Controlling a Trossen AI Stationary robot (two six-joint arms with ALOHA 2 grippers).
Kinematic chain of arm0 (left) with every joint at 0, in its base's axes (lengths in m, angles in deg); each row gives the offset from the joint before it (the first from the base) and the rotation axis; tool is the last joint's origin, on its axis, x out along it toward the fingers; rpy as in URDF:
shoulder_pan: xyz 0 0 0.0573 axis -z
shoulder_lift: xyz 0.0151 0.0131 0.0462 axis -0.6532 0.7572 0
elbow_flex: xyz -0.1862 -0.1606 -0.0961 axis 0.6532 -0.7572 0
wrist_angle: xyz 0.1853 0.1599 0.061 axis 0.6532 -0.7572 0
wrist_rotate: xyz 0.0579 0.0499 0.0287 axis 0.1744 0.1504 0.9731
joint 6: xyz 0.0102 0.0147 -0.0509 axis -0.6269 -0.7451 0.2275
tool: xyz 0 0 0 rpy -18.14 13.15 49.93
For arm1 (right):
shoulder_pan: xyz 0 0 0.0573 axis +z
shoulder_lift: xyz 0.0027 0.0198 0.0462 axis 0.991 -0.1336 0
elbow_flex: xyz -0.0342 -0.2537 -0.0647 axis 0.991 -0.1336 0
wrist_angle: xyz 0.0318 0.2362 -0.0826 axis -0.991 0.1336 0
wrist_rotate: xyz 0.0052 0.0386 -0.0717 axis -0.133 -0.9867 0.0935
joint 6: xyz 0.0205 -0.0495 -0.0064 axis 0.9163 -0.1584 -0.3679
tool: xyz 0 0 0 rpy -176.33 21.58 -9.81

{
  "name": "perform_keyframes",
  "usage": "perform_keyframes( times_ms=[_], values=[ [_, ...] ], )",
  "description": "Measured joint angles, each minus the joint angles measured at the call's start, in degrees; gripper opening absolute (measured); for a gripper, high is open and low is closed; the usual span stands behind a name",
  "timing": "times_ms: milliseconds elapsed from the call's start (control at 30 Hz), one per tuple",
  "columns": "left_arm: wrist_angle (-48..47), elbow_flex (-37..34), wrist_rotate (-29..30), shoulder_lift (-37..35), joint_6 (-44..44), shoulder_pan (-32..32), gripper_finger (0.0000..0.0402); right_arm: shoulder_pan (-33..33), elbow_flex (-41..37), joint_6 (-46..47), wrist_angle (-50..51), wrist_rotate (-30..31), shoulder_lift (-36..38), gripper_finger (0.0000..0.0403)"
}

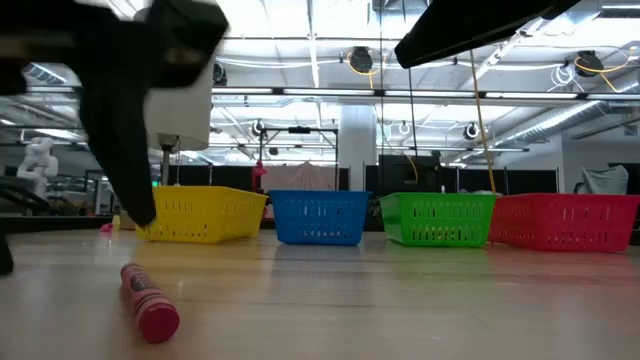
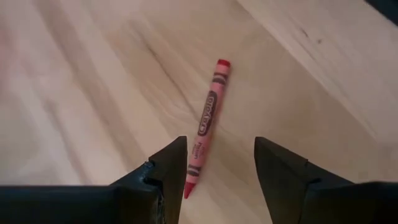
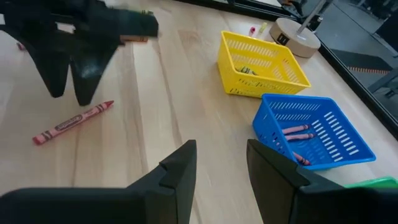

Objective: Sort crayons
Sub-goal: Put the red crayon into the blue bin

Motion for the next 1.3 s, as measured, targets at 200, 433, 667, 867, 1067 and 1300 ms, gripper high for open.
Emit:
perform_keyframes(
  times_ms=[200,433,667,867,1067,1300],
  values=[
    [-0.21,0.0,-10.15,0.0,-2.35,-4.87,0.0177,-0.13,0.0,-0.13,0.01,0.0,0.0,0.0126],
    [-0.02,0.04,-17.98,1.01,-3.12,-8.27,0.0177,-0.13,0.0,-1.18,0.03,0.0,0.0,0.0126],
    [0.2,0.31,-18.88,3.36,-2.11,-9.16,0.0166,-0.13,0.0,-1.18,0.22,-0.04,0.0,0.0126],
    [0.56,0.21,-18.81,3.66,-1.59,-9.12,0.0105,-0.11,0.0,-2.48,0.7,-0.98,0.0,0.0126],
    [1.69,0.15,-16.36,3.8,-1.59,-8.92,0.0031,-0.11,0.0,-1.47,0.86,-7.88,0.0,0.0126],
    [2.26,0.04,-14.94,2.83,-1.57,-8.43,0.0014,-0.07,0.0,-3.05,0.9,-8.92,0.0,0.0126]
  ],
)
